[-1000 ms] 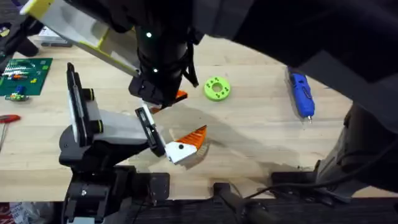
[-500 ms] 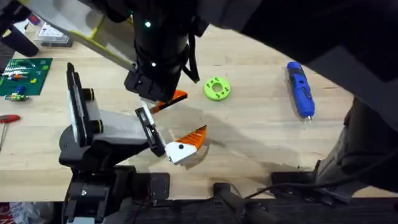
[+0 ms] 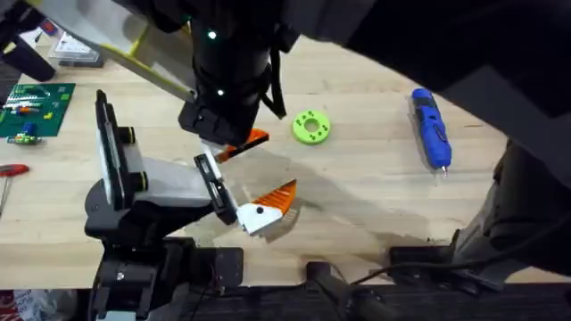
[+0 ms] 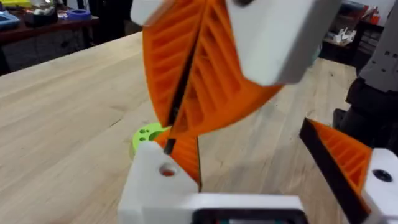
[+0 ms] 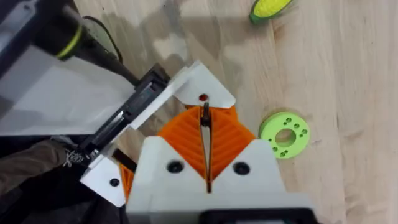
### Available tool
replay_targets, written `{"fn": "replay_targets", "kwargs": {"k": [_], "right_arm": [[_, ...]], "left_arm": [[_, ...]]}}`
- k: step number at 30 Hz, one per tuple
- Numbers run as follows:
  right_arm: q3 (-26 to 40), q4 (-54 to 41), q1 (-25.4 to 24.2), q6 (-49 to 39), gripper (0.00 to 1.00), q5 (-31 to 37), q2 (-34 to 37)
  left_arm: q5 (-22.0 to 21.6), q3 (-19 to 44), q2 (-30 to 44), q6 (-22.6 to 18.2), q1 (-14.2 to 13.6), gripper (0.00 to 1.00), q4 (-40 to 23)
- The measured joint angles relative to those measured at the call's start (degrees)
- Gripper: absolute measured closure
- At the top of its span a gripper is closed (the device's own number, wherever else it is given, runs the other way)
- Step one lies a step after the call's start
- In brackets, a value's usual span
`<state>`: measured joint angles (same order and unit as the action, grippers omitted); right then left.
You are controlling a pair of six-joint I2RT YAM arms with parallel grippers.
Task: Pick up the gripper from the table and insert it into the empty holder that is missing its gripper. Then pick up a screw, insert it into the mounting hole, and use the screwdriver to tighten it. Finally, clean up the table by picking up the vegetable and placing it into the bucket.
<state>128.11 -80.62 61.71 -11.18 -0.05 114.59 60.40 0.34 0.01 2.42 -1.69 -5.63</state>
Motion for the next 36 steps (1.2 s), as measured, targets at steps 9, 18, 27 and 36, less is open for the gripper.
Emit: {"fn": "replay_targets", "kwargs": {"k": [9,18,27,36], "right_arm": [[0.0,-0.1,0.7,0.0,0.993,0.0,0.0],[0.0,-1.1,0.7,0.0,0.993,0.0,1.3],[0.0,-0.6,0.7,0.0,0.993,0.0,1.8],[0.0,-0.4,0.7,0.0,0.993,0.0,1.9]], "left_arm": [[0.0,0.0,0.0,0.0,0.0,0.014,0.0],[0.0,0.0,0.0,0.0,0.0,0.014,0.0],[0.0,0.0,0.0,0.0,0.0,0.014,0.0],[0.0,0.0,0.0,0.0,0.0,0.014,0.0]]}}
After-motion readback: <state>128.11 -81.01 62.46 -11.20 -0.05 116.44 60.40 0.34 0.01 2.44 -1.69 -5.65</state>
